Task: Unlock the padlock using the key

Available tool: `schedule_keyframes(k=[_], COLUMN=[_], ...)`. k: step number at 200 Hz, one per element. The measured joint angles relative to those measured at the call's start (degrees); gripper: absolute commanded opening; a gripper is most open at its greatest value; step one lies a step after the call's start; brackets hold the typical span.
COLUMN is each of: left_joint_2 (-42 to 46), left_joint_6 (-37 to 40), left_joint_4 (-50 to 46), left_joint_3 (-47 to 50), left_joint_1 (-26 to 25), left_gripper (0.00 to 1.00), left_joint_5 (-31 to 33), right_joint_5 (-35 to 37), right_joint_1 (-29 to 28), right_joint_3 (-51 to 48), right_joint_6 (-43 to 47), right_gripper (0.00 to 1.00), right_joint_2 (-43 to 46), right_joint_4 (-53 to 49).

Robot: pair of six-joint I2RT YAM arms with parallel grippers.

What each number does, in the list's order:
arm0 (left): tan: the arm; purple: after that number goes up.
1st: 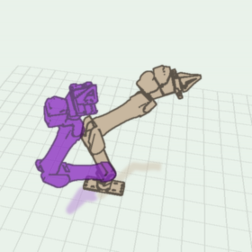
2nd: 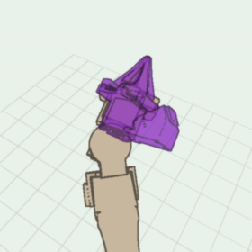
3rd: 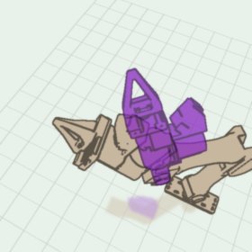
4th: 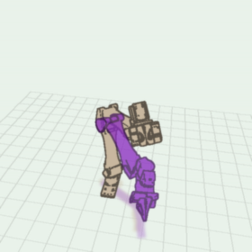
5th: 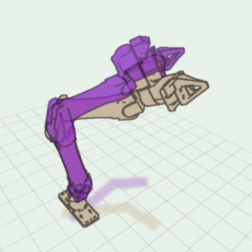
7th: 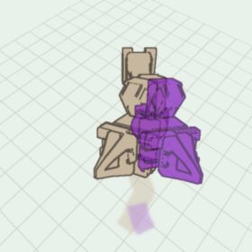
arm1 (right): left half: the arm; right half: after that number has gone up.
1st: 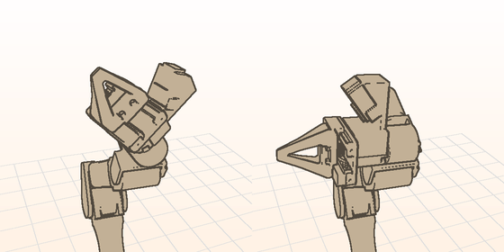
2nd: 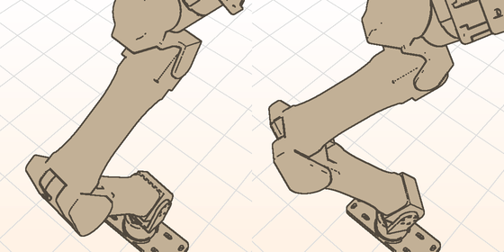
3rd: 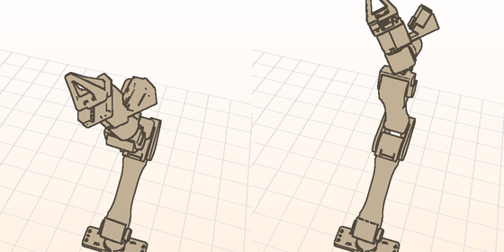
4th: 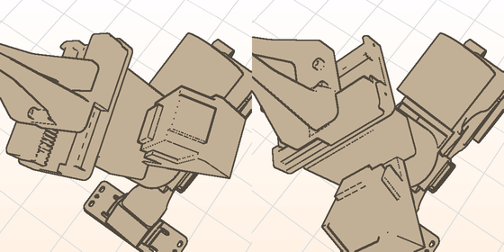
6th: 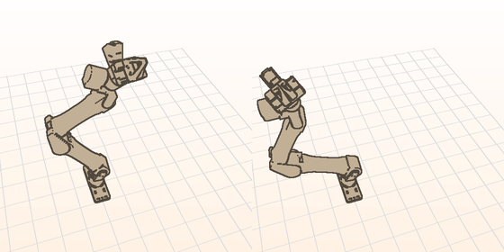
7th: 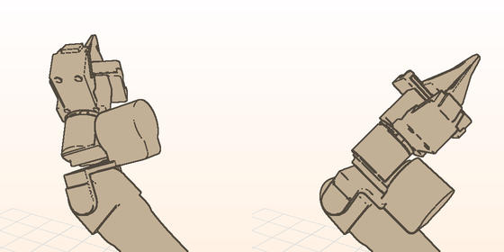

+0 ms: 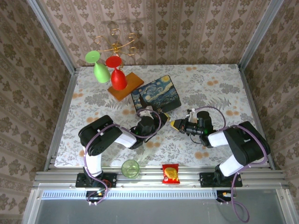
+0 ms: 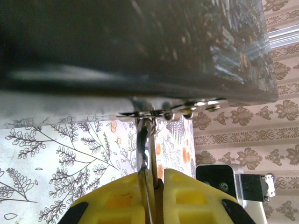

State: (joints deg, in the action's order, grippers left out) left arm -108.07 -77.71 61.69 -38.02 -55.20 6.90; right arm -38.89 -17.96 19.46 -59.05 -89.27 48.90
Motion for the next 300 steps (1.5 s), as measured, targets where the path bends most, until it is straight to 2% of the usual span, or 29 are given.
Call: schedule_keyframes(k=[26, 79, 113, 173, 235, 268, 300], left_joint_2=[0.0, -0.02, -0.02, -0.22, -0.22, -0.22, -0.2], left_joint_6=[0.09, 0.15, 0.17, 0.35, 0.31, 0.2, -0.44], left_joint_4=[-0.04, -0.42, -0.48, -0.59, -1.03, -0.98, -0.42], left_joint_3=[0.0, 0.0, 0.0, -0.39, -0.85, -1.44, -1.81], left_joint_1=[0.0, 0.13, 0.11, -0.09, -0.22, -0.24, -0.24], left_gripper=[0.0, 0.0, 0.0, 0.0, 0.0, 0.0, 0.0], left_joint_5=[0.02, 1.31, 1.2, -0.42, -1.4, -3.45, -5.09], right_joint_5=[-0.2, -3.32, -3.34, -5.44, -12.17, -16.74, -18.23], right_joint_1=[0.07, 0.35, 0.35, 2.25, 4.72, 8.0, 9.38], right_joint_3=[0.33, -0.15, -0.81, -0.81, 4.26, 5.75, 6.32], right_joint_6=[0.35, -4.68, -5.18, -2.08, 8.35, 13.44, 17.07], right_gripper=[0.0, 0.0, 0.0, 0.0, 0.0, 0.0, 0.0], right_joint_2=[-0.92, -10.8, -10.54, -7.65, -3.28, -2.4, -0.07], right_joint_4=[-0.39, 14.01, 14.99, 9.97, -7.39, -13.55, -18.1])
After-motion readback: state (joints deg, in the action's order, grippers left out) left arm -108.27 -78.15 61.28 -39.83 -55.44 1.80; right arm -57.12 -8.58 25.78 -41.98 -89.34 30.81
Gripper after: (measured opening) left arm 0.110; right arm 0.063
